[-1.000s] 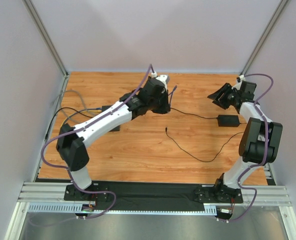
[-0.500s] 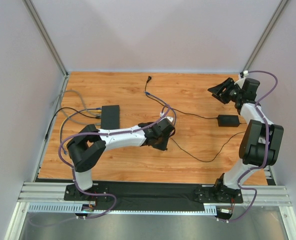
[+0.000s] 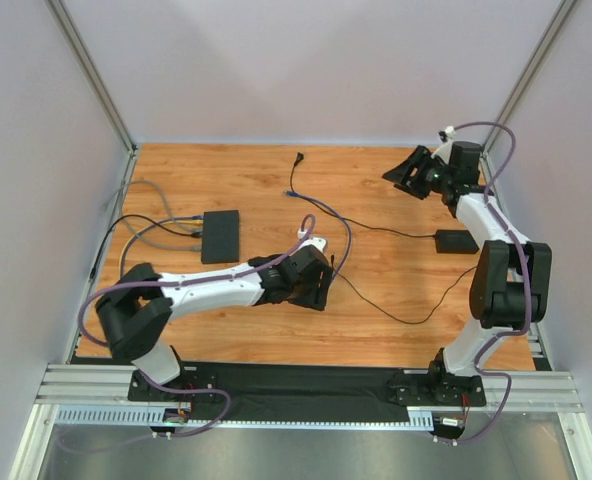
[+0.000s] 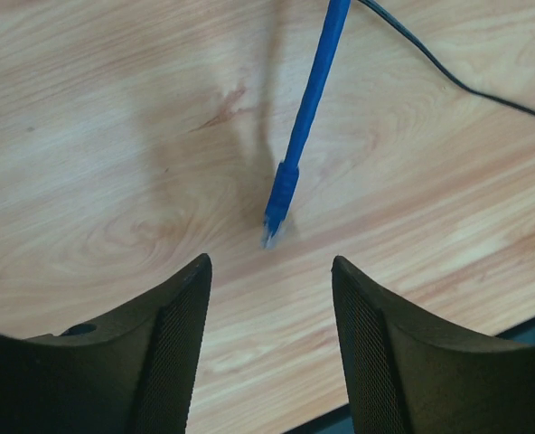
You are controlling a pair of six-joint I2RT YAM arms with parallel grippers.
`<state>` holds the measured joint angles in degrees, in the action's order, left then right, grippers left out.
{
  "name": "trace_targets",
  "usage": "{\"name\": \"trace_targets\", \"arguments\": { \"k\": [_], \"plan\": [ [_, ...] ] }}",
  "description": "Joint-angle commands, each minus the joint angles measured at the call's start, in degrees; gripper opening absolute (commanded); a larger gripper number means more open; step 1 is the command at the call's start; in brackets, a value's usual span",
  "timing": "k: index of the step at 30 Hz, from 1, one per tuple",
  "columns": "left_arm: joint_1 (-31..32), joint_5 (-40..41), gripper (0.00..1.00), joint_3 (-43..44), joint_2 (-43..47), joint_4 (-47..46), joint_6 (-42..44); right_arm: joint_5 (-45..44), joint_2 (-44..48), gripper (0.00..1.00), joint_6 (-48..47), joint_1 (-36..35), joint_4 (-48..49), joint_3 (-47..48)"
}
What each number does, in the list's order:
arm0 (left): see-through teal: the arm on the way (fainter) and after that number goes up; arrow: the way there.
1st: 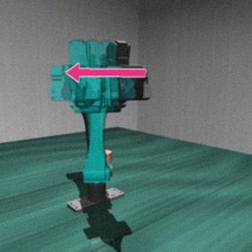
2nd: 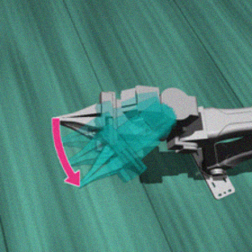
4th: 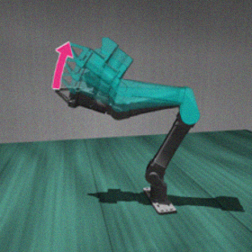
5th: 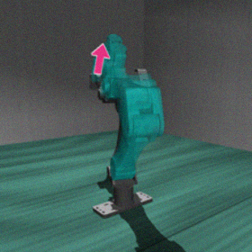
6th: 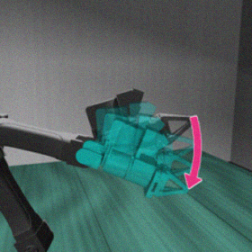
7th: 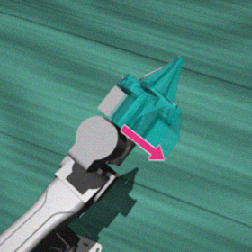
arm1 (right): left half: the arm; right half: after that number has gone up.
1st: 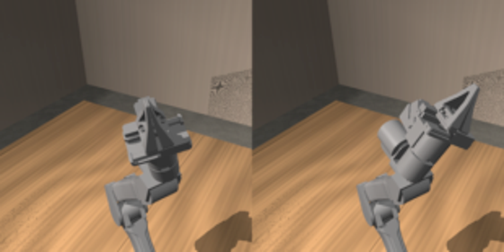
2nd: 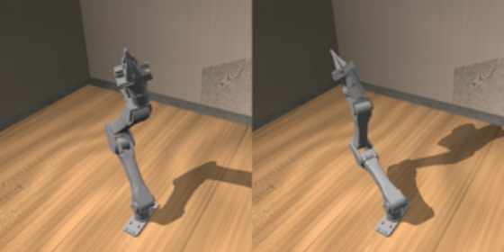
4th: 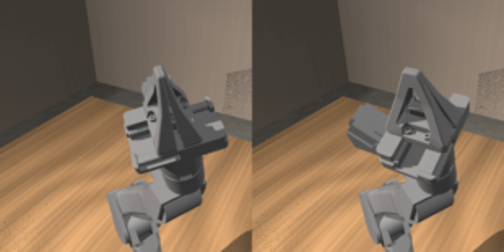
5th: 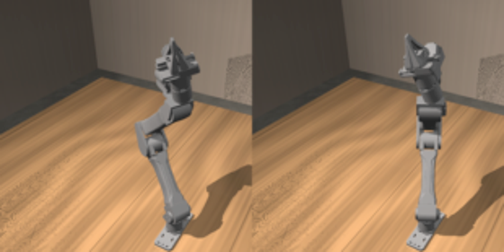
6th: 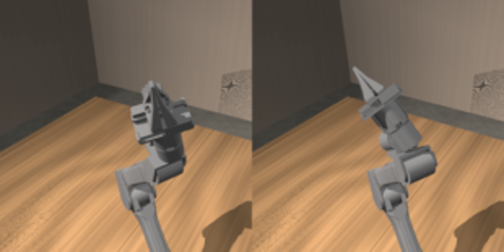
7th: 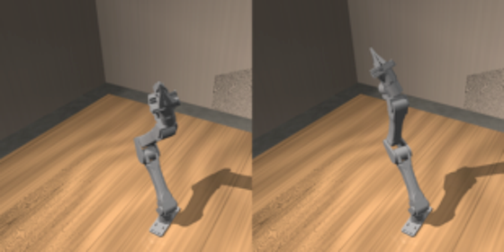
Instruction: Pull the plug from the switch port
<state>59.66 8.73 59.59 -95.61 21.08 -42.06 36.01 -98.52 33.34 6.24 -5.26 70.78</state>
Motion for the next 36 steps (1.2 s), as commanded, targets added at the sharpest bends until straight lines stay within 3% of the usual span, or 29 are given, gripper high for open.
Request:
{"name": "trace_targets", "arguments": {
  "k": [1,6,10,12,13,18,22,26,30,36],
  "plan": [
    [0.2,3.66,0.71,-1.49,10.68,-1.93,2.6,-3.66,-1.06,0.58,-6.17,-5.79,-5.28,6.37],
    [-1.82,7.16,0.73,-4.13,21.94,2.03,3.92,-8.93,-4.13,0.59,-9.35,-15.81,-9.77,12.88],
    [-11.82,2.44,0.72,-11.41,36.88,1.6,1.64,-9.55,-8.34,0.61,-11.19,-22.22,-11.0,17.96],
    [-19.73,-0.46,0.72,-16.25,44.15,1.24,1.63,-11.21,-10.37,0.61,-13.65,-26.35,-13.53,20.7],
    [-24.98,-1.43,0.72,-18.53,46.55,1.85,1.63,-13.83,-12.46,0.6,-15.4,-29.15,-16.16,23.67],
    [-39.16,-6.87,0.68,-23.64,59.03,3.27,1.28,-15.98,-18.45,0.56,-18.75,-36.99,-19.09,31.95],
    [-50.58,-16.0,0.64,-26.1,58.18,2.92,0.58,-8.87,-24.33,0.51,-16.12,-42.08,-15.84,36.17],
    [-59.21,-26.64,0.62,-30.39,55.01,-4.36,-3.45,-8.06,-29.35,0.42,-16.11,-45.86,-16.79,41.61],
    [-61.5,-25.53,0.61,-36.38,53.69,-14.03,-10.3,-8.41,-34.1,0.37,-17.78,-49.65,-20.58,49.69],
    [-65.98,-23.23,0.6,-38.59,52.02,-17.39,-12.16,-9.46,-39.9,0.26,-17.88,-53.61,-22.08,55.24]
  ]
}}
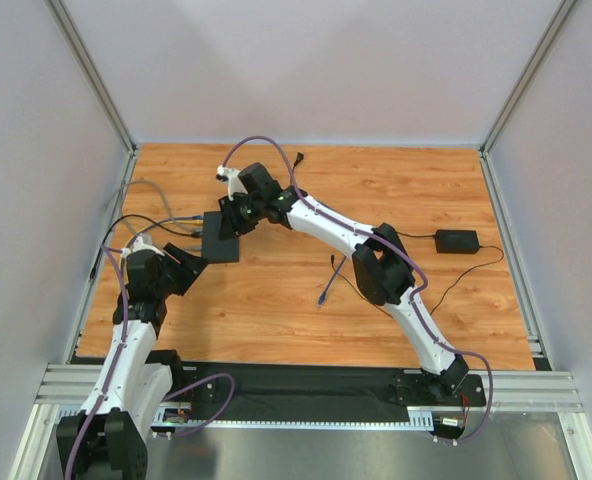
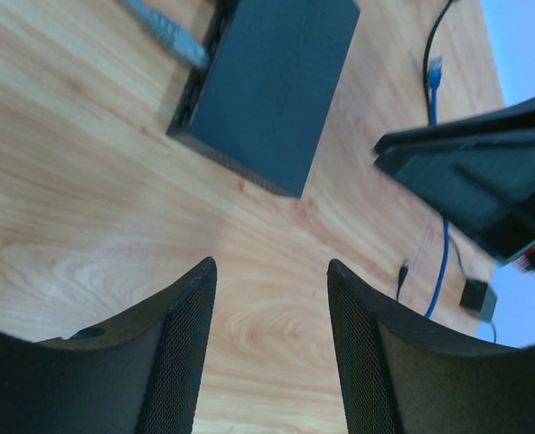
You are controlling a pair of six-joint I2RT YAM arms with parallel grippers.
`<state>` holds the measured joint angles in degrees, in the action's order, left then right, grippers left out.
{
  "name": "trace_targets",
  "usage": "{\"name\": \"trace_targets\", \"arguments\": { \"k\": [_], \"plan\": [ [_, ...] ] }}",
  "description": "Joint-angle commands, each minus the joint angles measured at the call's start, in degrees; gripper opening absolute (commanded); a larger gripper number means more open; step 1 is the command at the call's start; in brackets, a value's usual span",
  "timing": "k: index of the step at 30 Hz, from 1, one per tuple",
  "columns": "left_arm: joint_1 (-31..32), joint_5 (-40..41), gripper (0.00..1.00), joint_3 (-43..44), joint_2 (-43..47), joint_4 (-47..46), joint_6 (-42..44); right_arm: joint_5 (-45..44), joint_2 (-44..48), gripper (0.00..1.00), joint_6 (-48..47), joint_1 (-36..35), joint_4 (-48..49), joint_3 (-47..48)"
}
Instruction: Pull the plug from the switch port
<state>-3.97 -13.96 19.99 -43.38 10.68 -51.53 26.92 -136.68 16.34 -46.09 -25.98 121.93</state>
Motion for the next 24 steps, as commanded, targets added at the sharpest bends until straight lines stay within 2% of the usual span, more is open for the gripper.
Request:
{"name": "trace_targets", "arguments": {
  "k": [1,6,13,24],
  "plan": [
    [-2.8,-0.37,0.6,1.28,-0.48,-7.16,-2.53,-0.9,-2.88,0.24,-0.7,-1.9,-1.44,5.24],
    [-6.22,0.86,0.59,1.46,-1.97,-6.98,-2.96,-3.27,-7.97,0.21,-1.04,-3.57,-4.25,10.78],
    [-6.4,0.68,0.58,-0.74,-4.17,-13.48,-7.0,-10.56,-9.66,0.26,-2.45,-4.98,-6.1,12.54],
    [-6.4,6.04,0.57,-1.27,-2.59,-10.85,-8.32,-12.85,-13.96,0.25,-4.12,-5.07,-5.84,16.58]
  ]
}}
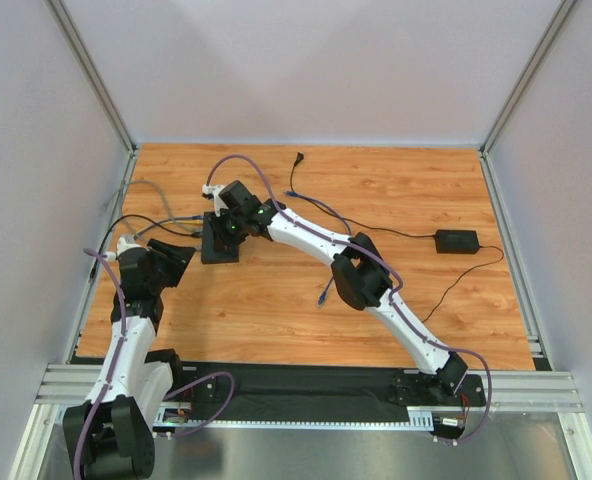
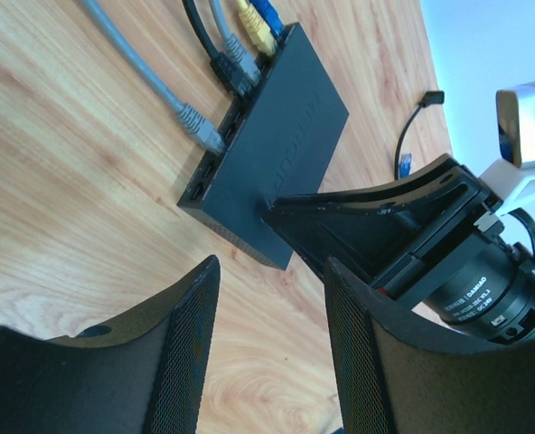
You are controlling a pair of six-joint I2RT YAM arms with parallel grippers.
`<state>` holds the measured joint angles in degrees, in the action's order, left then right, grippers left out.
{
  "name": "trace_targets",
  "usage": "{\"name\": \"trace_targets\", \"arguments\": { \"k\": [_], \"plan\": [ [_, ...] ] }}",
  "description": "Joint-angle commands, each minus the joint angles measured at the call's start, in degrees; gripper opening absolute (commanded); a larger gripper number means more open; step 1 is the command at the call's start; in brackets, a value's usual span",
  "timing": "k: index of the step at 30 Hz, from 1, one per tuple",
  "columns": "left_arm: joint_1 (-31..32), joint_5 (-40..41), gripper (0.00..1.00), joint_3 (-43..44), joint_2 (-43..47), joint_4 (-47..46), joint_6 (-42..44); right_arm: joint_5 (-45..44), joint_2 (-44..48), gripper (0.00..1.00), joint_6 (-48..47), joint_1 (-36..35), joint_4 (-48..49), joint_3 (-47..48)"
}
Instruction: Pull the plug from the switch port
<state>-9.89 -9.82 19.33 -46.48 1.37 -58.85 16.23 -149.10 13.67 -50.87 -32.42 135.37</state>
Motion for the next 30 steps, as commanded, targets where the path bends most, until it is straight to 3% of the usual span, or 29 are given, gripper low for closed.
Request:
{"name": "trace_targets", "arguments": {
  "k": [1,21,27,30],
  "plan": [
    [-0.48,2.09,0.57,-0.7,0.08,-1.72,-1.0,-2.69,-1.81,0.25,-1.45,-0.28,0.35,3.58],
    [-1.01,6.75,0.56,-1.76,-10.73,-10.15,-3.99,-1.64,-4.18,0.24,-0.05,0.95,0.26,4.55],
    [-1.71,3.33,0.55,-0.7,-20.82,-19.36,-5.13,-0.59,-4.18,0.23,0.3,1.21,0.08,4.2],
    [-2.59,0.43,0.47,-0.96,-25.05,-25.16,-6.45,0.12,-4.18,0.23,0.65,1.3,0.26,4.11]
  ]
}}
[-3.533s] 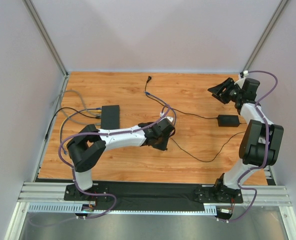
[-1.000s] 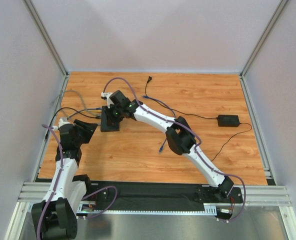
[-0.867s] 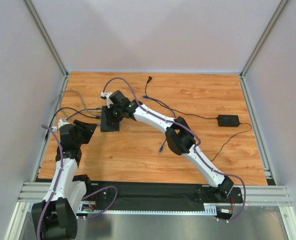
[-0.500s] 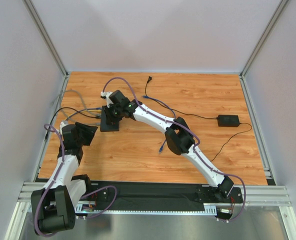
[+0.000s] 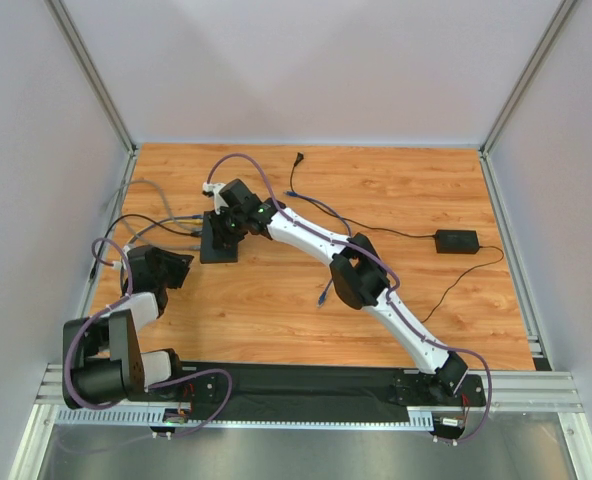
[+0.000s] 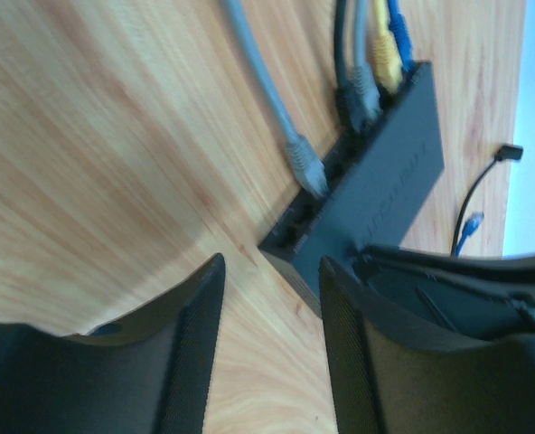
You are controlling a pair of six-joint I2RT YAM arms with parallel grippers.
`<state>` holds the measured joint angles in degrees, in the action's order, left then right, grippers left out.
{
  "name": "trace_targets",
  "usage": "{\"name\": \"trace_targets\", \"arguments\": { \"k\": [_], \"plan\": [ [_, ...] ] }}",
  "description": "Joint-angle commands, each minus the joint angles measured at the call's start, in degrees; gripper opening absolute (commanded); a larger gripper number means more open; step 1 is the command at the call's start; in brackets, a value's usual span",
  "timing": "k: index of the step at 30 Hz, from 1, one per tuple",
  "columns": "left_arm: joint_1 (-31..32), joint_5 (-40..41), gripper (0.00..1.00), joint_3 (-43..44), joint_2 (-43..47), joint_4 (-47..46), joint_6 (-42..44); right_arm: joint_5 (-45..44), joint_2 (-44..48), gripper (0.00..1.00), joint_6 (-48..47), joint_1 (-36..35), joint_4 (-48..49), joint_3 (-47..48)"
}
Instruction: Pull the plug from the switch port
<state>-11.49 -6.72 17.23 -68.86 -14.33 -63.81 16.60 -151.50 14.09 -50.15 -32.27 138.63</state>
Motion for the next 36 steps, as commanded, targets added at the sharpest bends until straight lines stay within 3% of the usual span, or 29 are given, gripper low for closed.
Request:
{"name": "trace_targets", "arguments": {
  "k": [1,13,20,24,36],
  "plan": [
    [-1.08,-3.12,0.46,1.13,-5.03,-12.62,-1.75,-0.08,-1.78,0.23,0.41,0.58,0.28,0.77],
    [-2.05,-4.08,0.54,2.01,-13.48,-18.19,-0.09,0.27,-2.04,0.21,0.59,1.19,0.28,0.77],
    [-2.84,-10.49,0.5,2.72,-26.13,-29.51,-2.9,0.45,-1.96,0.21,0.59,1.37,0.28,0.85],
    [-2.84,-11.47,0.48,2.2,-28.08,-31.29,-3.34,0.54,-1.96,0.21,0.68,1.37,0.37,0.77],
    [-2.75,-11.65,0.47,3.16,-23.34,-21.19,0.18,0.45,-1.78,0.2,0.59,1.46,0.46,0.85]
  ]
}}
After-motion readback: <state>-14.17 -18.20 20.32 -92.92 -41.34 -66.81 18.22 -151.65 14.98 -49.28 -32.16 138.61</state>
